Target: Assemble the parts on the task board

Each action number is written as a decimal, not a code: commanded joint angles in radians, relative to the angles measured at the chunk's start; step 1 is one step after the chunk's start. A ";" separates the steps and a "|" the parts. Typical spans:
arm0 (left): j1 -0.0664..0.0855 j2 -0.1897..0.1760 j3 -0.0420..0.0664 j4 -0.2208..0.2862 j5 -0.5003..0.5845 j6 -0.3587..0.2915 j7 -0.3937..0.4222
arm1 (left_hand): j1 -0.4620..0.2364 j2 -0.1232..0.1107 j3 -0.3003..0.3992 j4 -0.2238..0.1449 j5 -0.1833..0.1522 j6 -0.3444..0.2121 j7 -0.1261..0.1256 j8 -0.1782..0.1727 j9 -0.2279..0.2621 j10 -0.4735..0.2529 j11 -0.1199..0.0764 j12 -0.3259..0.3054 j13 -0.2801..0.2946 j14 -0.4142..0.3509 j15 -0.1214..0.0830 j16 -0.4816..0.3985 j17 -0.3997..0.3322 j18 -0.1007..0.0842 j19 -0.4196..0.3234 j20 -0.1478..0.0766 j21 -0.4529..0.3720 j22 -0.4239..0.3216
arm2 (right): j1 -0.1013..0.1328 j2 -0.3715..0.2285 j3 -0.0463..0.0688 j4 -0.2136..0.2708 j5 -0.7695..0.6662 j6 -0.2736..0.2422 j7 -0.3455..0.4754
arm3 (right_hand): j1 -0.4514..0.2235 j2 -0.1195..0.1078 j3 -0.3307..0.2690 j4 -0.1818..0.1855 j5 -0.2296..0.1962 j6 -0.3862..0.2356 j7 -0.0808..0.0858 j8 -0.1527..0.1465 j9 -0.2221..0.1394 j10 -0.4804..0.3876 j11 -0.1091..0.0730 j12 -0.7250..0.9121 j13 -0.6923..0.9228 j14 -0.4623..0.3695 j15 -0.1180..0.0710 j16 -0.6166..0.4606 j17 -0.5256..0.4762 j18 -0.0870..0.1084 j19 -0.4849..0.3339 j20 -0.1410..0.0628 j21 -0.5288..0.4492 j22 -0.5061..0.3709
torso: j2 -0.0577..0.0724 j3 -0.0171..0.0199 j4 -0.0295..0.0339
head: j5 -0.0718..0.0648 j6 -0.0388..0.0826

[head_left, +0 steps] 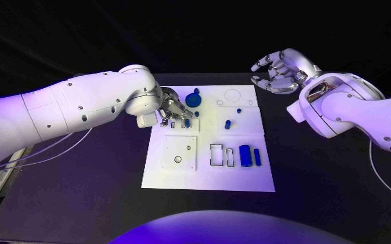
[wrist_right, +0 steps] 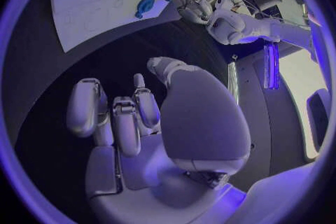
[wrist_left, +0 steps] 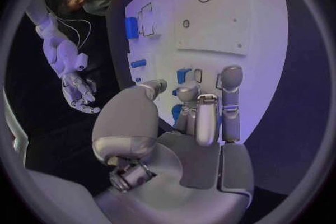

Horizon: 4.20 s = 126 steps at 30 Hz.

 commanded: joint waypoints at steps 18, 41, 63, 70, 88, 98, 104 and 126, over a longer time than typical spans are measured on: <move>0.000 0.011 0.000 -0.007 -0.014 0.046 -0.006 | 0.059 0.008 0.024 -0.001 -0.023 0.021 -0.005 0.033 -0.006 -0.006 -0.005 0.005 0.000 0.076 -0.005 0.003 0.159 -0.010 0.004 -0.005 -0.003 0.008 | -0.001 0.006 -0.001 -0.004 0.002 0.018 0.001 | -0.009 0.001 0.007 -0.001 0.007 -0.006 -0.001 0.005 0.002 -0.008 0.001 -0.005 -0.002 0.098 -0.005 -0.002 0.248 0.019 -0.007 -0.002 -0.007 0.027 | 0.000 0.0005 -0.0002 | 0.000 -0.003; 0.000 0.025 -0.003 -0.021 -0.037 0.047 -0.007 | 0.077 0.003 0.028 -0.003 -0.038 0.023 -0.009 0.053 -0.004 -0.003 -0.008 0.012 0.006 0.078 -0.007 0.006 0.165 -0.011 0.008 -0.007 0.001 0.018 | -0.002 0.011 -0.001 -0.007 0.005 0.025 0.002 | -0.013 0.002 0.009 0.001 0.005 -0.006 -0.001 0.006 0.003 -0.008 0.001 -0.005 -0.002 0.098 -0.005 -0.002 0.248 0.019 -0.008 -0.002 -0.009 0.027 | 0.002 0.0006 -0.0001 | -0.001 -0.006; 0.000 0.033 -0.003 -0.029 -0.044 0.042 -0.005 | 0.148 0.003 0.064 -0.005 -0.138 0.008 -0.014 0.099 -0.013 -0.005 -0.012 0.020 0.008 0.079 -0.011 0.010 0.170 -0.013 0.010 -0.011 0.005 0.037 | -0.003 0.011 -0.001 -0.007 0.005 0.037 -0.003 | -0.017 0.003 0.010 0.003 0.003 -0.005 -0.001 0.007 0.003 -0.016 0.001 -0.012 -0.013 0.095 -0.005 -0.006 0.239 0.022 -0.014 -0.002 -0.022 0.019 | 0.001 0.0014 -0.0004 | -0.003 -0.010; -0.001 0.035 -0.003 -0.032 -0.044 0.042 -0.005 | 0.192 0.010 0.103 -0.009 -0.180 0.002 -0.016 0.116 -0.023 -0.006 -0.014 0.021 0.006 0.080 -0.012 0.011 0.172 -0.013 0.009 -0.013 0.004 0.043 | -0.003 0.011 -0.001 -0.007 0.005 0.036 -0.003 | -0.017 0.003 0.010 0.003 0.003 -0.005 -0.001 0.007 0.003 -0.016 0.001 -0.012 -0.013 0.095 -0.005 -0.006 0.239 0.022 -0.014 -0.002 -0.022 0.019 | 0.001 0.0008 0.0003 | -0.006 -0.011; -0.001 0.033 -0.003 -0.035 -0.028 0.051 -0.004 | 0.267 -0.023 0.419 -0.137 -0.250 -0.036 -0.008 0.200 -0.046 -0.011 -0.013 0.014 -0.012 0.080 -0.011 0.013 0.173 -0.012 0.004 -0.014 0.001 0.072 | -0.005 0.014 -0.002 -0.013 0.006 0.032 -0.006 | -0.018 0.003 0.012 0.003 0.003 -0.006 -0.001 0.007 0.004 -0.018 0.001 -0.013 -0.014 0.094 -0.005 -0.008 0.234 0.024 -0.017 -0.002 -0.029 0.015 | 0.000 0.0011 0.0012 | -0.008 -0.014; -0.001 0.022 -0.003 -0.032 0.007 0.039 0.003 | 0.209 -0.035 0.542 -0.231 -0.217 -0.024 -0.008 0.248 -0.047 0.000 -0.012 0.018 -0.012 0.083 -0.012 0.016 0.183 -0.012 0.004 -0.013 0.022 0.104 | -0.007 0.017 -0.002 -0.014 0.007 0.032 -0.005 | -0.019 0.005 0.015 0.002 0.004 -0.005 -0.002 0.009 0.005 -0.016 0.000 -0.012 -0.011 0.094 -0.005 -0.007 0.235 0.024 -0.017 -0.002 -0.029 0.015 | 0.000 0.0013 0.0000 | -0.004 -0.011; -0.002 0.012 -0.003 -0.022 0.023 0.009 0.009 | 0.175 -0.046 0.583 -0.267 -0.167 -0.008 -0.014 0.271 -0.042 0.017 -0.019 0.027 -0.003 0.089 -0.018 0.021 0.198 -0.014 0.012 -0.019 0.043 0.131 | -0.007 0.017 -0.002 -0.016 0.012 0.035 0.003 | -0.024 0.003 0.015 0.004 0.001 -0.005 -0.001 0.010 0.005 -0.017 0.000 -0.012 -0.013 0.094 -0.005 -0.008 0.235 0.024 -0.019 -0.002 -0.033 0.013 | 0.001 0.0013 0.0015 | -0.003 -0.008; -0.010 -0.044 -0.001 0.066 -0.194 -0.086 0.066 | 0.129 -0.070 0.621 -0.319 -0.085 0.030 -0.030 0.289 -0.044 0.057 -0.030 0.041 0.017 0.100 -0.029 0.031 0.232 -0.021 0.038 -0.031 0.088 0.188 | -0.007 0.014 -0.002 -0.023 0.032 0.032 0.014 | -0.048 0.001 0.013 0.013 -0.007 -0.008 -0.001 0.012 0.008 -0.018 0.001 -0.013 -0.015 0.093 -0.005 -0.009 0.233 0.025 -0.020 -0.002 -0.037 0.012 | 0.000 0.0011 0.0007 | 0.009 -0.017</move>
